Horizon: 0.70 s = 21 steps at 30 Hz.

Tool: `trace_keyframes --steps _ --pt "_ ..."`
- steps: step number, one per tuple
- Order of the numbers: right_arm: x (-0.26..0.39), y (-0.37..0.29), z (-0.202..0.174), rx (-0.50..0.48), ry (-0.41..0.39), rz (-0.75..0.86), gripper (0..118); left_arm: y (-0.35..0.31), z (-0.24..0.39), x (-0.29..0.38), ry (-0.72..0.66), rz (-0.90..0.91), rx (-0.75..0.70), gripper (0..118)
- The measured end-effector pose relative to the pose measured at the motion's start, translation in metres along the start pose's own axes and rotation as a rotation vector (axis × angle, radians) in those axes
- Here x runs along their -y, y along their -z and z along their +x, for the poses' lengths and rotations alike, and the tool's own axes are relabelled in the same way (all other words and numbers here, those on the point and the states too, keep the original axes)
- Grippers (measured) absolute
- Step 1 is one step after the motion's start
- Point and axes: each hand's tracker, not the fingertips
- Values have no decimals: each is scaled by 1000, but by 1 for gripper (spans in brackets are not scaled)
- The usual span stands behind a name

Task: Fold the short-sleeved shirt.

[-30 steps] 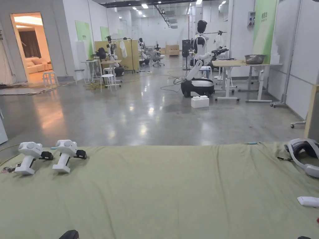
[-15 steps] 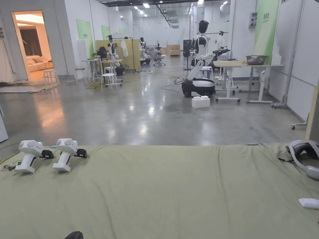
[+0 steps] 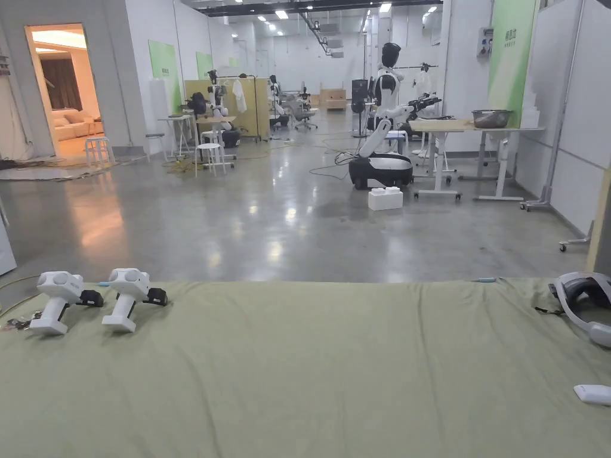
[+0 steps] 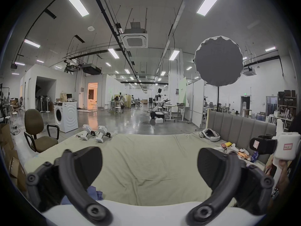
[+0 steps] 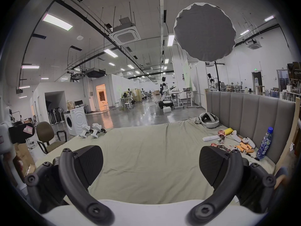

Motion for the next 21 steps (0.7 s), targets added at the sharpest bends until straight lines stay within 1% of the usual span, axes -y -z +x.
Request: trace_keyframes --steps 7,18,21 --pt "0 0 -7 -8 -38 3 118 -2 -3 1 -21 3 -10 118" --pt "-5 -2 -4 16 -32 39 118 0 -5 -1 -21 -5 -18 118" --pt "-5 -3 -5 8 -31 37 118 -1 -2 -4 2 3 -15 118"
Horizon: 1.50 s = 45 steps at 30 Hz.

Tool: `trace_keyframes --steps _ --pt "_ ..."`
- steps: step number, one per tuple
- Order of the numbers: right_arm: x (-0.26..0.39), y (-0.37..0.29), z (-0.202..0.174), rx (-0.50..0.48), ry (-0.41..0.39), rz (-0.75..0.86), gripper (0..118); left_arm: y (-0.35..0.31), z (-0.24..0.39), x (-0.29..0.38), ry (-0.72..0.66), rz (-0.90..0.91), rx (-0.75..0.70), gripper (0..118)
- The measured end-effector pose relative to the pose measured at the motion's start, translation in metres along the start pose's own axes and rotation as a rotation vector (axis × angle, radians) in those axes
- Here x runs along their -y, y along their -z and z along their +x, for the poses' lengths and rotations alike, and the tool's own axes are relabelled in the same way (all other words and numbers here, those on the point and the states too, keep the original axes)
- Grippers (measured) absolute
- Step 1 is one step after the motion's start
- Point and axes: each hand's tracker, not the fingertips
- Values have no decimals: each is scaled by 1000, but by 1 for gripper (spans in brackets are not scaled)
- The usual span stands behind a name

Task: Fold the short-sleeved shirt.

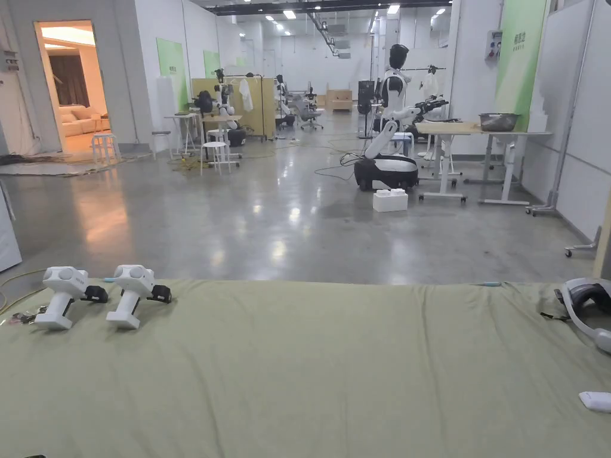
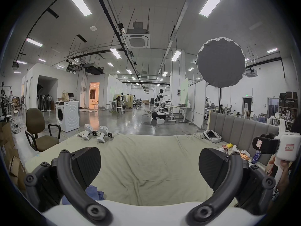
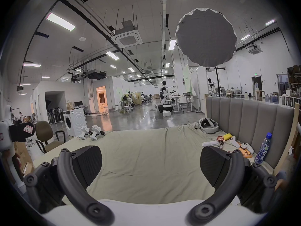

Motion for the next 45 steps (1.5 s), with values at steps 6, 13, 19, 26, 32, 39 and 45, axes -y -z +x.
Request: trace_keyframes --steps 6,13,19,26,32,39,45 --pt "1 1 -1 7 -18 -6 118 -3 2 -1 30 2 16 118" --pt "-1 1 5 -24 41 -20 118 -2 -3 0 10 -9 -3 118" --pt "0 0 16 -10 94 -34 118 -3 -5 2 -8 -13 6 118" --pt "-2 7 12 -1 73 -80 118 0 -3 2 -14 -22 16 118" --pt "-14 13 5 -76 168 -127 118 1 -2 3 -16 -39 28 118" --pt "-34 23 -4 -32 357 -297 118 6 -10 5 -139 -58 111 118" --pt "-23 29 11 72 419 -366 118 7 -17 5 -161 -75 116 118"
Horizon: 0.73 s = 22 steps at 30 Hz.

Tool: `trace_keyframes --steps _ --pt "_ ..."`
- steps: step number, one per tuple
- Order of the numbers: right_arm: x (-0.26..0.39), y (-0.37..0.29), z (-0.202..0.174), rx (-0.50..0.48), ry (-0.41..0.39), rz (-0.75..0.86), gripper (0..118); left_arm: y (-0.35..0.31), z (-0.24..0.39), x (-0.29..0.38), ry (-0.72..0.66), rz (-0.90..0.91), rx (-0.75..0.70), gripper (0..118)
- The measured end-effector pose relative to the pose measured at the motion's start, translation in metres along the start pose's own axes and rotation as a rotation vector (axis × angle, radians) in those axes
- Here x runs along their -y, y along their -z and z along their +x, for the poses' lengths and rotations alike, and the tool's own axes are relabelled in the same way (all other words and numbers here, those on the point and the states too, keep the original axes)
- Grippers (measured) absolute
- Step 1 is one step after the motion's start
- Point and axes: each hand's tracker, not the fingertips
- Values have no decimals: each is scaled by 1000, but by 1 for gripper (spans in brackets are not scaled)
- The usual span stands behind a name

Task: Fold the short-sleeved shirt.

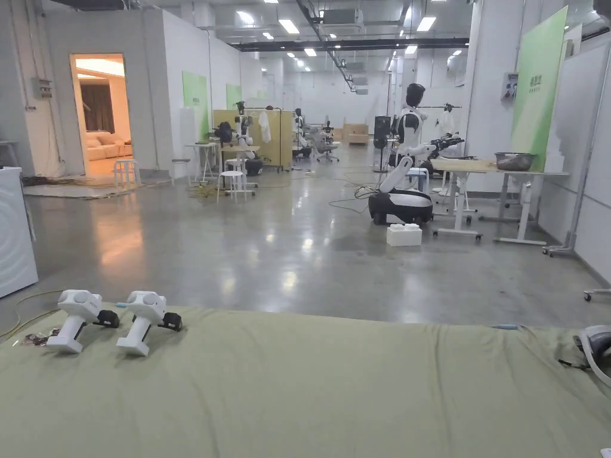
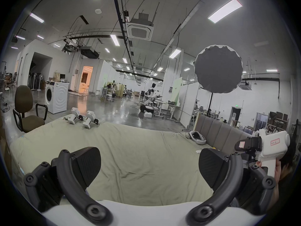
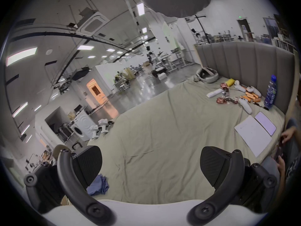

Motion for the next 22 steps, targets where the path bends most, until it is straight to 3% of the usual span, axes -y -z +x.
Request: trace_keyframes --steps 2,9,16,18,22 --pt "0 2 1 54 9 -18 118 0 0 0 3 -2 -7 118" --pt "1 5 5 33 11 -31 118 -1 1 1 1 -3 3 118" --pt "8 8 4 92 -11 -12 118 -3 1 2 0 -1 8 118" --pt "8 11 1 154 -44 -13 118 -3 0 2 -1 -2 8 118" --pt "13 9 -4 183 -96 42 118 -4 3 1 19 1 -1 118"
